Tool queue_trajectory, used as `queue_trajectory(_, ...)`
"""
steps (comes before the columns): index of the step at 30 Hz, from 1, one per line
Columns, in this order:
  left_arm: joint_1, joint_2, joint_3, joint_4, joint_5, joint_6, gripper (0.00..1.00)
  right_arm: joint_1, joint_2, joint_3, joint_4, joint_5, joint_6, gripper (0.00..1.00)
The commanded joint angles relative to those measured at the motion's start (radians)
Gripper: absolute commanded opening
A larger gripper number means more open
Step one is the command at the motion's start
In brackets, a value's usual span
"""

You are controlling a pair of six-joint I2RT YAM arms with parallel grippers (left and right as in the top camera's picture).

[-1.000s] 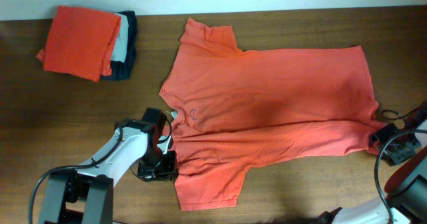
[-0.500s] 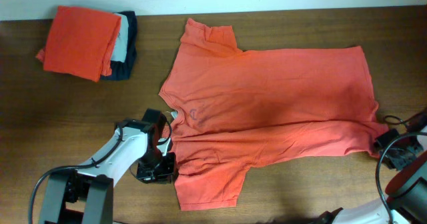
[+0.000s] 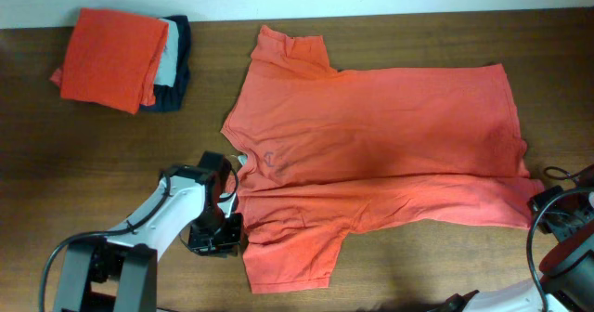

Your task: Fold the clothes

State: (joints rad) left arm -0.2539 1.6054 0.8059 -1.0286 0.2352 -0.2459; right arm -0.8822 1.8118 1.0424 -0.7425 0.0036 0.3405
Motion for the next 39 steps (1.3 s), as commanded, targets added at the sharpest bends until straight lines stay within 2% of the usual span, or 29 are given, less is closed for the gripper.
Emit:
queue_trajectory(1,0.002,-0.062,0.029,-0.024,0.022,0.011,0.26,-0.008,-0.003,-0.018,0.014,0.031,0.009,0.04)
queue_trajectory(5,0.001,-0.072,0.029,-0.059,0.074,0.011,0.37,-0.008,-0.003,-0.018,0.018,0.026,0.010,0.04)
queue_trajectory(6,-0.001,-0.072,0.027,-0.065,0.095,0.011,0.49,-0.008,-0.003,-0.018,0.018,0.026,0.010,0.04)
queue_trajectory(8,-0.002,-0.072,0.022,-0.068,0.118,0.011,0.56,-0.008,-0.003,-0.018,0.018,0.014,0.009,0.04)
queue_trajectory(11,-0.002,-0.072,-0.005,-0.064,0.158,0.011,0.59,-0.008,-0.003,-0.018,0.018,0.007,0.009,0.04)
queue_trajectory(15,-0.002,-0.072,-0.057,-0.037,0.182,0.011,0.59,-0.008,-0.003,-0.018,0.019,0.004,0.010,0.04)
queue_trajectory(18,-0.002,-0.072,-0.108,0.031,0.222,0.009,0.59,-0.008,-0.003,-0.018,0.022,-0.008,0.009,0.04)
queue_trajectory(23,-0.006,-0.072,-0.119,0.124,0.210,-0.008,0.59,-0.008,-0.003,-0.018,0.023,-0.011,0.009,0.04)
queue_trajectory(31,-0.167,-0.072,-0.151,0.180,0.186,-0.072,0.58,-0.008,-0.003,-0.018,0.022,-0.012,0.009,0.04)
queue_trajectory(37,-0.228,-0.072,-0.151,0.180,0.123,-0.136,0.52,-0.008,-0.003,-0.018,0.014,-0.031,0.009,0.04)
queue_trajectory(39,-0.230,-0.072,-0.151,0.177,0.123,-0.136,0.46,-0.008,-0.003,-0.018,0.009,-0.034,0.009,0.04)
